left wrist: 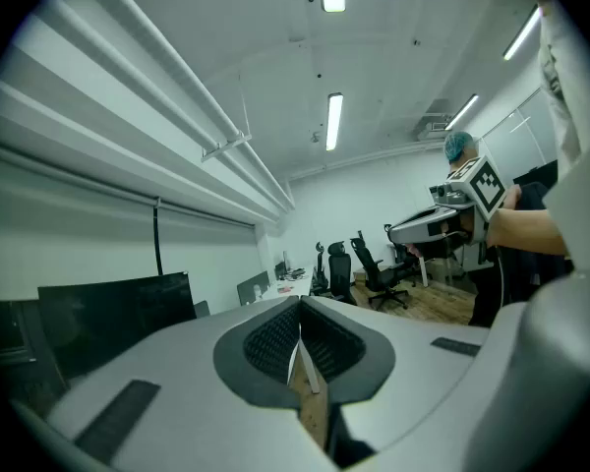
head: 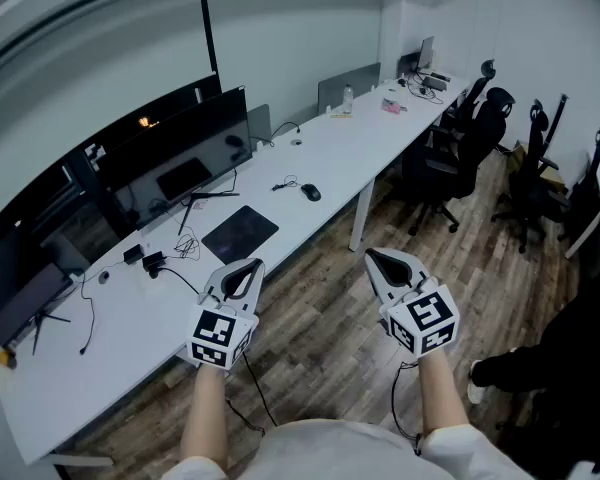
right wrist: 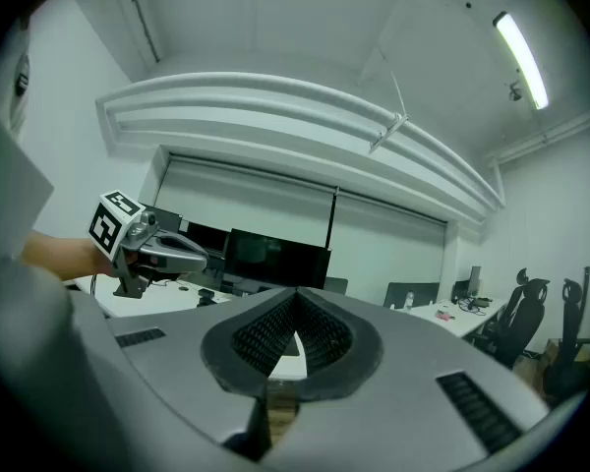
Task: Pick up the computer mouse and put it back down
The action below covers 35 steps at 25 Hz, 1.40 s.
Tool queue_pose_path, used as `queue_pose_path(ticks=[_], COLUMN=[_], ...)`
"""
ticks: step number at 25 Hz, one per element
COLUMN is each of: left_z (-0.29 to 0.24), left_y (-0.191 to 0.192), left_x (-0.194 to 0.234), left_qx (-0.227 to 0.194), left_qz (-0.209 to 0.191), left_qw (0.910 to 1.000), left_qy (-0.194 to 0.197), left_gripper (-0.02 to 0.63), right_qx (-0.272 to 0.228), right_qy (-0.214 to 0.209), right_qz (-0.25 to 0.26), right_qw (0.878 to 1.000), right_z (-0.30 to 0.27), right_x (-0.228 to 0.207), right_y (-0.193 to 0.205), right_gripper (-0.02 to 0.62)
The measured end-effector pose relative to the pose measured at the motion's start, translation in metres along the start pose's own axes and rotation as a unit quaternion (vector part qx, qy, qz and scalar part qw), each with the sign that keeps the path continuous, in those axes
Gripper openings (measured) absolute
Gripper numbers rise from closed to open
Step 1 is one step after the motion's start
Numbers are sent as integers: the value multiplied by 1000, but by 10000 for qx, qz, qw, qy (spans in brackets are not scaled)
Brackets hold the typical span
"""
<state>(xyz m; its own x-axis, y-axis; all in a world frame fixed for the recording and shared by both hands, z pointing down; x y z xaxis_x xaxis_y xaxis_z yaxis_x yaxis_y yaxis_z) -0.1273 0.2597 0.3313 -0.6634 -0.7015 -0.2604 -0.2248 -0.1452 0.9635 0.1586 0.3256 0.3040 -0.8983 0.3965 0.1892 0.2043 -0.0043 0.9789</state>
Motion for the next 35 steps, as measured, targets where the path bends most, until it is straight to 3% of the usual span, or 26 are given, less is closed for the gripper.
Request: queue_pose_path(ticks=[5, 9, 15, 22, 30, 35], left_z=[-18, -34, -73, -141, -228, -275], left_y=[-1, 5, 14, 45, 72, 103], left_x=[-24, -31, -21, 54, 167, 219], left_qx=[-45, 128, 193, 281, 336, 477], left_qz=[-92, 56, 87, 138, 348, 601], left_qw=[9999, 9999, 9998, 9995, 9988, 9969], left_qy=[27, 19, 56, -4, 87, 190], left_gripper=[17, 17, 17, 17, 17, 17], right_qx=[-78, -290, -47, 80, 580, 947], right_qy=[-54, -247, -441, -627, -309, -304], right_qz=[-85, -585, -746, -704, -858, -548], right_qw=[9999, 9976, 9962, 9955, 9941, 9935], right_z=[9, 9, -21, -122, -264, -333], right_x=[-27, -50, -81, -109, -153, -167], right_y=[10, 21, 39, 52, 58, 69], right_gripper=[12, 14, 14, 14, 12, 14])
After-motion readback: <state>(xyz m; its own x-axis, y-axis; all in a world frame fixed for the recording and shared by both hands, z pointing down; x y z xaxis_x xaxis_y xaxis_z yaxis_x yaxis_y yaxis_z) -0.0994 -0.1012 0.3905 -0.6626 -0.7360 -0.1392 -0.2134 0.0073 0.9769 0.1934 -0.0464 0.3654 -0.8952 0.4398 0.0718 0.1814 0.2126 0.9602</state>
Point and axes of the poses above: the fingertips, and each gripper's own axes: z backward along the fingers, x to its left, y out of its underside, the point moved 10 cm from there along z, backward along the fingers, and after that the axes turned 2 degrees about -x, right-handed, at the moved point
